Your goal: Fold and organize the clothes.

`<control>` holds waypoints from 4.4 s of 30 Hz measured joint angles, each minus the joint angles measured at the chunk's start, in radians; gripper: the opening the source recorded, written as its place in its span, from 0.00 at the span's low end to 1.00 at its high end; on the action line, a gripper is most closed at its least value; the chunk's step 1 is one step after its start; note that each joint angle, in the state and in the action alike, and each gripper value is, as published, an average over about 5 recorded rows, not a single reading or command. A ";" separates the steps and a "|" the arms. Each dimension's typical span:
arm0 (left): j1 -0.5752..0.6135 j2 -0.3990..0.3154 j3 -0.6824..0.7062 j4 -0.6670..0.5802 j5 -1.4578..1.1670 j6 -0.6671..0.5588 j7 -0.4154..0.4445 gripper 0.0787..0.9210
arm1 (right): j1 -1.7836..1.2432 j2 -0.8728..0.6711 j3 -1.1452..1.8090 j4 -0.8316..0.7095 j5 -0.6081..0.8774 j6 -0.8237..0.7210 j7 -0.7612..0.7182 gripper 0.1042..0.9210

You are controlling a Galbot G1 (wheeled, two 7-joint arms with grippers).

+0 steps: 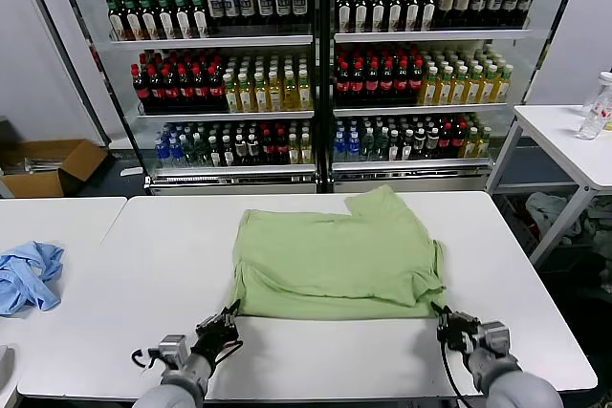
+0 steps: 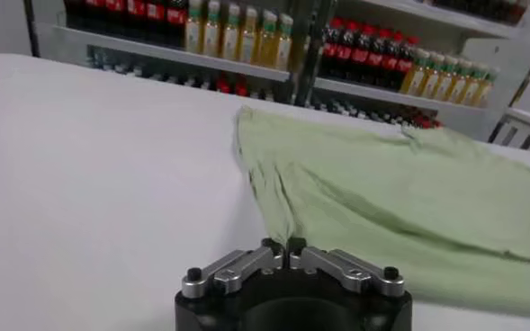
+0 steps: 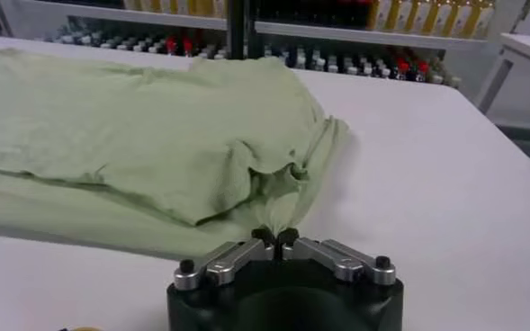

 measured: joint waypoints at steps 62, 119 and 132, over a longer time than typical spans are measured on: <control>-0.754 0.037 0.264 0.672 0.005 0.113 -0.007 0.79 | 1.186 0.288 -0.480 -1.083 0.076 -0.056 -0.045 0.66; -0.332 0.198 0.043 0.140 -0.288 0.033 0.070 0.01 | 0.491 0.100 -0.073 -0.179 0.183 -0.066 0.014 0.00; -0.198 0.170 0.049 0.063 -0.131 0.031 0.059 0.36 | 0.281 0.132 -0.027 -0.063 0.055 -0.074 0.018 0.33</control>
